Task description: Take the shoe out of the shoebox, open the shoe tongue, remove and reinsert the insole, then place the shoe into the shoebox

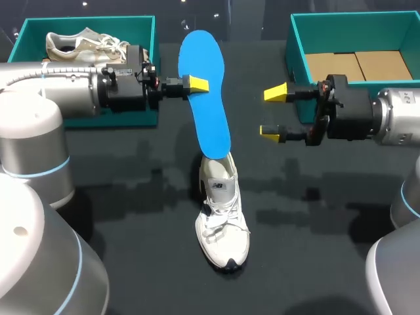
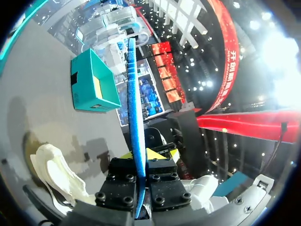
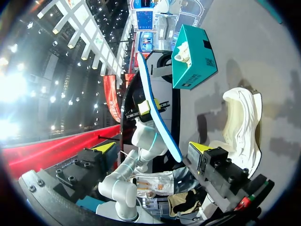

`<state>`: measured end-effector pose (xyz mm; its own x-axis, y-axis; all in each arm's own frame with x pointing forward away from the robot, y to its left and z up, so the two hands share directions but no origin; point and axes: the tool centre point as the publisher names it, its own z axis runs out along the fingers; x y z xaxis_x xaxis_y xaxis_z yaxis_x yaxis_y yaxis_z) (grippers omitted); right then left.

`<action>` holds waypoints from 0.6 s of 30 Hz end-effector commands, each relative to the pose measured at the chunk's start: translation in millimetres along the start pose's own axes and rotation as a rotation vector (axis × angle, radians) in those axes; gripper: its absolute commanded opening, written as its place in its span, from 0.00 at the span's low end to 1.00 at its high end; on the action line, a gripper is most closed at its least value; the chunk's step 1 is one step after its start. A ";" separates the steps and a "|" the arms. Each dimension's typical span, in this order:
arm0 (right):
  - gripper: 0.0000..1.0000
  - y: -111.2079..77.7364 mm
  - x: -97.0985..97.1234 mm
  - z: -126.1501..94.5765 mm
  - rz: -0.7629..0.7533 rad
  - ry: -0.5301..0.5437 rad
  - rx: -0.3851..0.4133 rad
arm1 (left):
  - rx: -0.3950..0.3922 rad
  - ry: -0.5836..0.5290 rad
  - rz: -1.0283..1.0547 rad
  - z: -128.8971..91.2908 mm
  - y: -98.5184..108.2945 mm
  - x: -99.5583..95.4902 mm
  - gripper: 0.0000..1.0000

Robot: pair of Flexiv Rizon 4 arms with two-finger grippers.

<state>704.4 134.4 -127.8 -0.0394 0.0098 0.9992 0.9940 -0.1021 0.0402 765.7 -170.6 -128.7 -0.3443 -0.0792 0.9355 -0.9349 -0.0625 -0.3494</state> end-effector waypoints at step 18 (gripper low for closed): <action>1.00 -0.8 -0.9 3.0 0.018 0.010 -0.007 | -0.025 0.030 0.742 -28.7 0.9 18.5 0.00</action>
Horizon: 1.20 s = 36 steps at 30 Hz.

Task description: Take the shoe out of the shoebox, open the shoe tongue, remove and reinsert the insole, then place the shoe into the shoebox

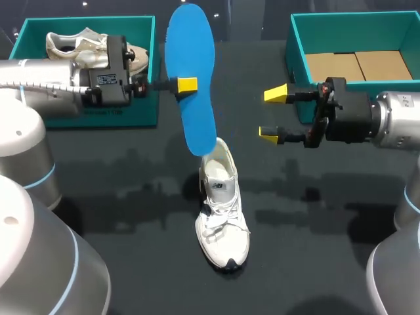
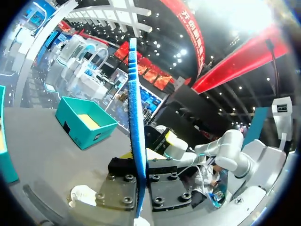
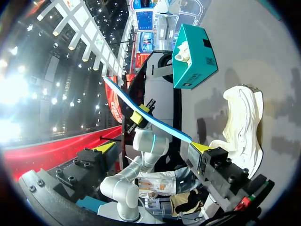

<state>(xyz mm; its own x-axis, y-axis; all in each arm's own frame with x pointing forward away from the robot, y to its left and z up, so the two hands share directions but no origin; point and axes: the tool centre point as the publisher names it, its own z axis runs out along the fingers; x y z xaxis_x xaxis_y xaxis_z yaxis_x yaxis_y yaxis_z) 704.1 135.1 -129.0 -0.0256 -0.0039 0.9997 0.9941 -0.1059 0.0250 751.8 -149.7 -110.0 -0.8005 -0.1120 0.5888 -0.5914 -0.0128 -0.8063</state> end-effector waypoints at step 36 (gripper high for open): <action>1.00 -0.9 -1.9 3.0 0.019 0.014 -0.010 | 0.004 0.101 0.892 -14.8 4.2 7.4 0.00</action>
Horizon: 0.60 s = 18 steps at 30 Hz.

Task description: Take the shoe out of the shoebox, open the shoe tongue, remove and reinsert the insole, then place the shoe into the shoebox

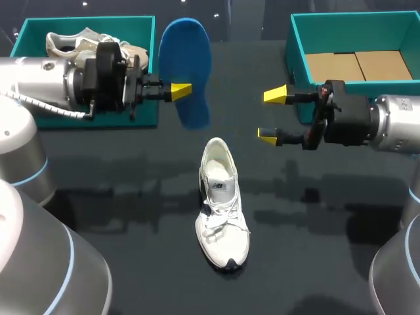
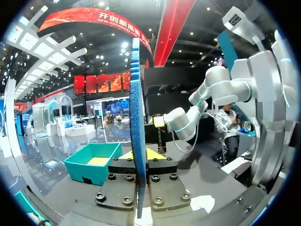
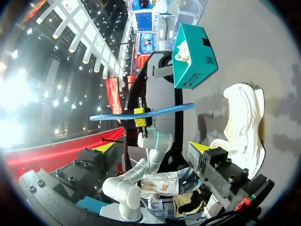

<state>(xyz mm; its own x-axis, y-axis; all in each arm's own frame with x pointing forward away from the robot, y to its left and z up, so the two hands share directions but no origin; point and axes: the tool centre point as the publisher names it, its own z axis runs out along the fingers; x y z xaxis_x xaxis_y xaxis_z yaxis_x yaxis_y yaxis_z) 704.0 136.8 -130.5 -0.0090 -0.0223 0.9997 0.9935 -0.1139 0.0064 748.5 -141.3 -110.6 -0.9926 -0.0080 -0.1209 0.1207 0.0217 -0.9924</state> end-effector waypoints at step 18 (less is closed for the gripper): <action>1.00 -0.5 -0.5 1.4 0.000 -0.002 -0.002 | -0.087 0.040 0.779 -0.5 2.4 7.3 0.00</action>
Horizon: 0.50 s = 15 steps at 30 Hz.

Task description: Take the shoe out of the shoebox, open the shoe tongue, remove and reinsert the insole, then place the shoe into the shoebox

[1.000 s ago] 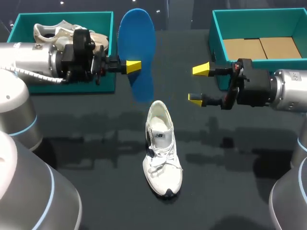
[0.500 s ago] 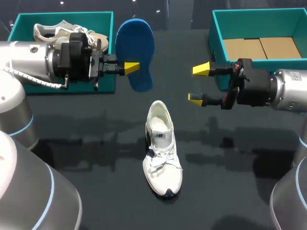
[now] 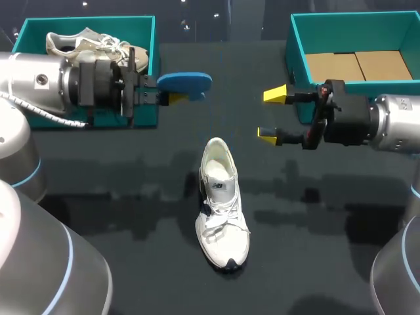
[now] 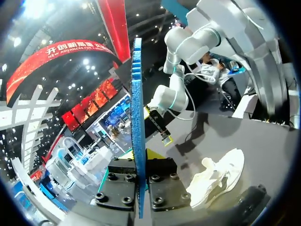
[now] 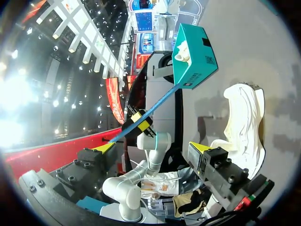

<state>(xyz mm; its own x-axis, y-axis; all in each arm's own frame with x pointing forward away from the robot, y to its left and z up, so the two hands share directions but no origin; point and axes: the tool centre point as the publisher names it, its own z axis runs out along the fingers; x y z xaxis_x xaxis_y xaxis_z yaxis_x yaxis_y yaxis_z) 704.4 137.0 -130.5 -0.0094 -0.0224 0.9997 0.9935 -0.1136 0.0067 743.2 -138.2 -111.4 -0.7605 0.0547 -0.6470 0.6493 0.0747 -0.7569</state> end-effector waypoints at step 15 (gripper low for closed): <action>1.00 -0.9 -0.4 1.2 0.001 -0.002 -0.002 | -0.062 -0.011 0.540 8.3 12.0 7.8 0.00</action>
<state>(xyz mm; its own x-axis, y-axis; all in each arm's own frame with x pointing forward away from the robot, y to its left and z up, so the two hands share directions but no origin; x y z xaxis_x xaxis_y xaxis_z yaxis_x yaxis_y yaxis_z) 704.6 137.1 -130.7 -0.0089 -0.0230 0.9997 0.9935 -0.1134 0.0062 748.2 -145.5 -120.7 -0.3499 0.1039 -0.9310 0.9351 0.0978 -0.3405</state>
